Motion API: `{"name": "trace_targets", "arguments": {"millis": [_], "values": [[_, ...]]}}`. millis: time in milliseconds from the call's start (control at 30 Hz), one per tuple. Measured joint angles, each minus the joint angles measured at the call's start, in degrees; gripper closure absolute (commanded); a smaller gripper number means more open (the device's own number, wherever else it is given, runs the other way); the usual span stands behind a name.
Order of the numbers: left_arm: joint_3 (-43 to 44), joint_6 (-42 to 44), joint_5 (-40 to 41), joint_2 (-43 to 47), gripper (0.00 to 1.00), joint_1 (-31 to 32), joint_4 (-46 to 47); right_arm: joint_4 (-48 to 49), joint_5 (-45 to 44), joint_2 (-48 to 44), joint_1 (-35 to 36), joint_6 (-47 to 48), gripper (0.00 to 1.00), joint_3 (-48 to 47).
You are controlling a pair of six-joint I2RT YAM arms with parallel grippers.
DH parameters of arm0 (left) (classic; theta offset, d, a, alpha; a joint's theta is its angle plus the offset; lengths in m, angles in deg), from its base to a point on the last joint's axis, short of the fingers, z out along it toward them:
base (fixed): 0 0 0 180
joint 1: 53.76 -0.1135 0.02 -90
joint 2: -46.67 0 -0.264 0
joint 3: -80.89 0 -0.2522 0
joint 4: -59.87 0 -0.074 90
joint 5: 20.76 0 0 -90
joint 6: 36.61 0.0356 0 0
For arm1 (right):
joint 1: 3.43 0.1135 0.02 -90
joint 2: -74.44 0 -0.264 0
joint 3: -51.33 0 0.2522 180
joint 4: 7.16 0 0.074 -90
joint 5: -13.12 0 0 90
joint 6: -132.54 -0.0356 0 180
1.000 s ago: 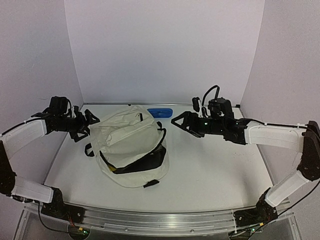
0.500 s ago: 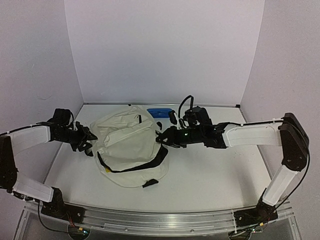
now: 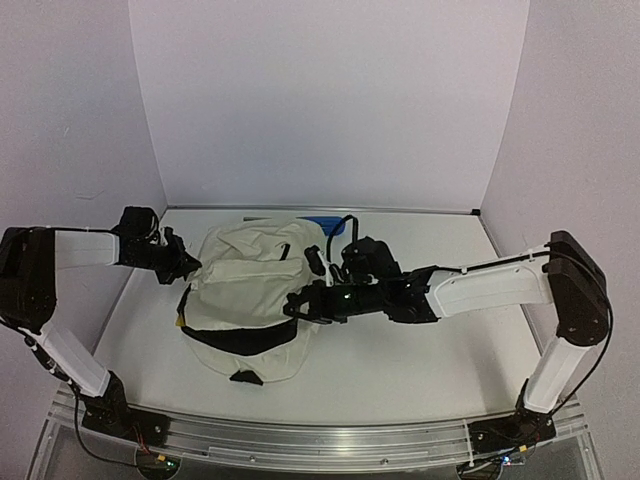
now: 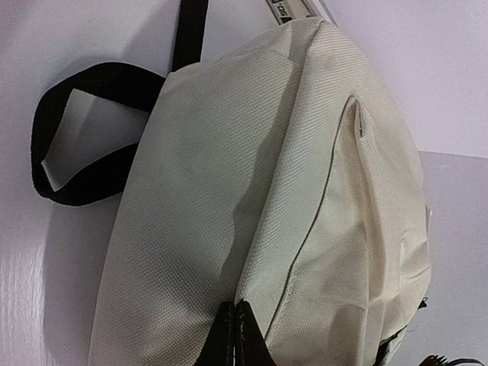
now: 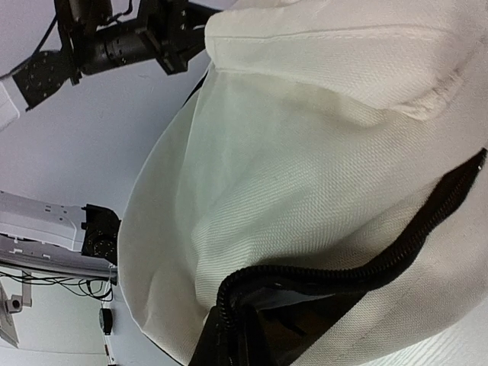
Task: Pack the student bag
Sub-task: Adjust the student bag at the center of the board.
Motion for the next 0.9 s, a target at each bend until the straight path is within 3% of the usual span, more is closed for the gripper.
{"name": "trace_targets", "arguments": {"millis": [67, 133, 233, 333, 433, 600, 900], "values": [[2.27, 1.73, -0.35, -1.31, 0.95, 0.17, -0.44, 0.52, -0.28, 0.48, 1.29, -0.17, 0.71, 0.0], [3.8, 3.91, -0.09, -1.53, 0.8, 0.46, -1.36, 0.28, -1.09, 0.15, 1.97, 0.26, 0.52, 0.0], [6.8, 7.67, 1.46, -1.27, 0.5, 0.63, -3.56, -1.88, -5.01, -2.69, 2.71, 2.21, 0.39, -0.04], [9.66, 11.43, 4.42, 0.94, 0.32, 0.63, -6.58, -6.82, -12.07, -8.41, 2.27, 5.01, 0.39, -0.35], [10.69, 13.73, 6.64, 4.52, 0.23, 0.66, -9.01, -8.83, -15.72, -12.02, 0.68, 6.05, 0.44, -0.68], [11.47, 17.4, 9.81, 12.96, 0.19, 2.58, -12.57, -10.49, -17.66, -13.03, -4.59, 6.67, 0.56, -0.68], [13.33, 22.1, 11.23, 17.27, 0.12, 21.38, -19.5, -10.43, -10.95, -3.5, -6.8, 3.85, 0.66, -0.22]]}}
